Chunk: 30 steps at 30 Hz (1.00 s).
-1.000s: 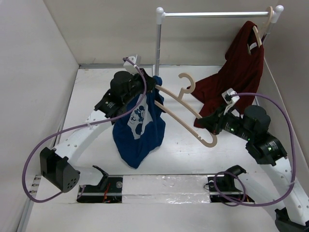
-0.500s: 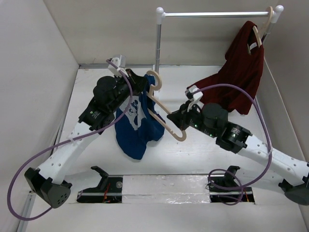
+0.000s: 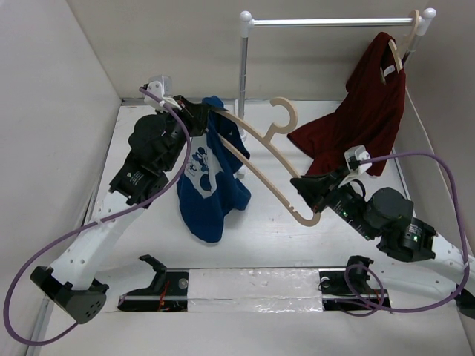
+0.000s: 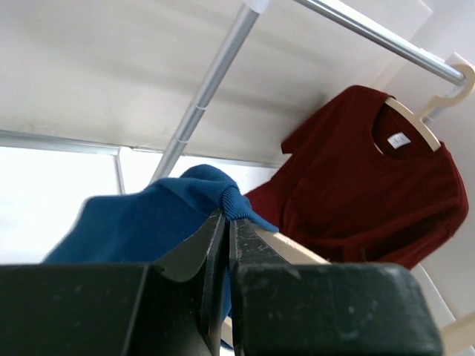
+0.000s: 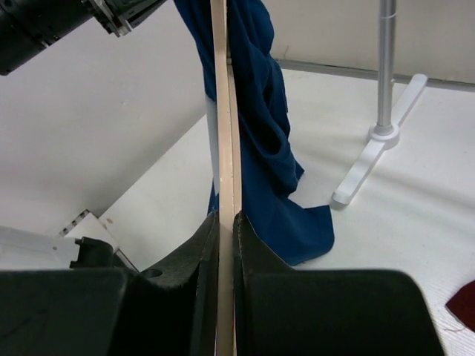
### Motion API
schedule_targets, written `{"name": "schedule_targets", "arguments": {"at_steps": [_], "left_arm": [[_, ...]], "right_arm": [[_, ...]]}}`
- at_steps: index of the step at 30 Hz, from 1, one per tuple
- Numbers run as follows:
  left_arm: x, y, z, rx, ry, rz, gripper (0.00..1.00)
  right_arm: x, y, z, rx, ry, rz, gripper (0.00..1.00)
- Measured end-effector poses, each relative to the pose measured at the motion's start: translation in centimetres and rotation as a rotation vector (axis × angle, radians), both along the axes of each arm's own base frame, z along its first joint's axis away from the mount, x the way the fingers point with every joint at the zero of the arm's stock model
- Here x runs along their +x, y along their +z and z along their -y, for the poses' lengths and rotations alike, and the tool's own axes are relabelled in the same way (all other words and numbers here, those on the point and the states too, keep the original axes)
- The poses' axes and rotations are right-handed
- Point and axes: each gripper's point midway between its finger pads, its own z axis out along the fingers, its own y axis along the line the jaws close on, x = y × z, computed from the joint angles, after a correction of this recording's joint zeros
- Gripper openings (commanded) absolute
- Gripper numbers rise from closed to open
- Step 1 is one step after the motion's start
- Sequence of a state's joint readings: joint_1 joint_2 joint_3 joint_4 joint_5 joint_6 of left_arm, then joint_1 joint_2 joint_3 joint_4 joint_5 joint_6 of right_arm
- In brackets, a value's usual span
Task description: Place the t-shirt on the hanger
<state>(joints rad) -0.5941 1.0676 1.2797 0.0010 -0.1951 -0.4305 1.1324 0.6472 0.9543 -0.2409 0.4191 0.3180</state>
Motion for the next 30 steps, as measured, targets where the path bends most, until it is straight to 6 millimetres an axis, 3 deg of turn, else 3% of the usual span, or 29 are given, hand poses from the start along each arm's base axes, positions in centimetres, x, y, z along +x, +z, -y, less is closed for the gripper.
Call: {"name": "schedule_targets", "arguments": {"at_steps": [8, 12, 17, 24, 30], "left_arm": [[0.3, 0.6, 0.1, 0.01, 0.002, 0.004, 0.0], [0.5, 0.1, 0.3, 0.019, -0.003, -0.009, 0.0], [1.2, -0.2, -1.3, 0.056, 0.092, -0.014, 0.0], [3.4, 4.4, -0.9, 0.061, 0.121, 0.052, 0.0], [3.4, 4.2, -0.7, 0.08, 0.121, 0.049, 0.0]], "right_arm": [[0.5, -0.5, 0.7, -0.029, -0.046, -0.01, 0.0], [1.5, -0.1, -0.1, -0.065, -0.076, -0.006, 0.0], [1.5, -0.1, -0.3, -0.106, -0.073, 0.01, 0.0], [-0.1, 3.7, 1.4, -0.052, -0.026, 0.05, 0.0], [-0.7, 4.5, 2.1, -0.029, -0.009, 0.069, 0.0]]}}
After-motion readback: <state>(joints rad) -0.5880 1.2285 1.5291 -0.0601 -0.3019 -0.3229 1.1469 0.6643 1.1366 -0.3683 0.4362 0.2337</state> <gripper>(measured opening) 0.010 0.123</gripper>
